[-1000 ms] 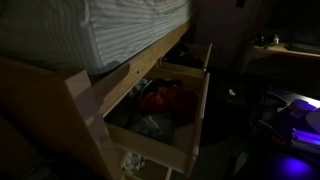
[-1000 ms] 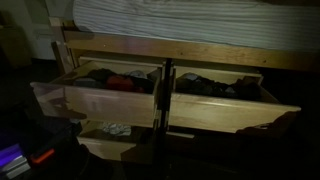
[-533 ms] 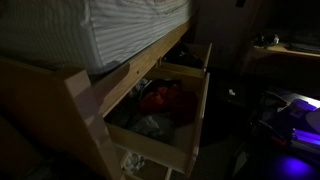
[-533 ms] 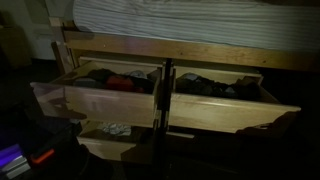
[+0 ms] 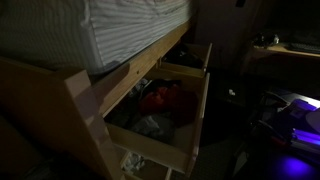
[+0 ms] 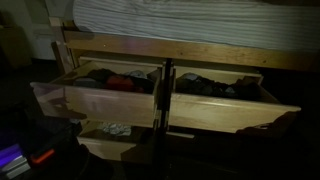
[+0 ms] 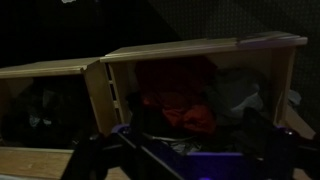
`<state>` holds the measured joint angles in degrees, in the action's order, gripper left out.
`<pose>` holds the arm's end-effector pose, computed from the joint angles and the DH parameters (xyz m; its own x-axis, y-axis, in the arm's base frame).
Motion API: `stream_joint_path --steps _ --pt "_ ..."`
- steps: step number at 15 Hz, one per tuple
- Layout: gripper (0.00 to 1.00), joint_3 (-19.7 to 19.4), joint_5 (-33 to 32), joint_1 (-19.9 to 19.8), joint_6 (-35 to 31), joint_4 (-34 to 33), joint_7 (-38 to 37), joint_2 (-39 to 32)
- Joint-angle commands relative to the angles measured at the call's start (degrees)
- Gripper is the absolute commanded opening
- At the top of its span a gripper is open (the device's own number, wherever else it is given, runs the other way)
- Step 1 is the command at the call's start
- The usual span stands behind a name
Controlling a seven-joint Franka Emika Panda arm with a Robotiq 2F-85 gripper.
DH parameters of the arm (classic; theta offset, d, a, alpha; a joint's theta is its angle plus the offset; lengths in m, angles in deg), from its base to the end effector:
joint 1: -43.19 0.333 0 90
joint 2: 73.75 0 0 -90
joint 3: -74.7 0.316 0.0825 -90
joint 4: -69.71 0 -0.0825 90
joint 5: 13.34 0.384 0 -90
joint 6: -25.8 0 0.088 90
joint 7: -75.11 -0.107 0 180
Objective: Take the green garment out of the top right drawer, put it in the top left drawer then close both drawers
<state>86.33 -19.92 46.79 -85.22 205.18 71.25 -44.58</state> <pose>0.3938 0.1073 0.5179 0.9722 0.2200 0.0807 0.2002 -0.9587 0.2018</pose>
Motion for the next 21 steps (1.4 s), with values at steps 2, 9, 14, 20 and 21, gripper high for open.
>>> stream_joint_path --steps 2,9,14,20,21 --pt "1.00 -1.0 -0.5 1.2 0.2 -0.2 -0.5 -0.2" --pt "1.00 -1.0 -0.5 1.2 0.2 -0.2 -0.5 -0.2" --pt "1.00 -4.2 -11.9 -3.5 7.7 6.1 -2.7 16.0" --pt "1.00 -17.3 -22.9 -12.2 15.9 3.9 2.9 23.2" --pt "1.00 -13.7 -22.5 -10.1 12.0 5.2 -0.8 23.1"
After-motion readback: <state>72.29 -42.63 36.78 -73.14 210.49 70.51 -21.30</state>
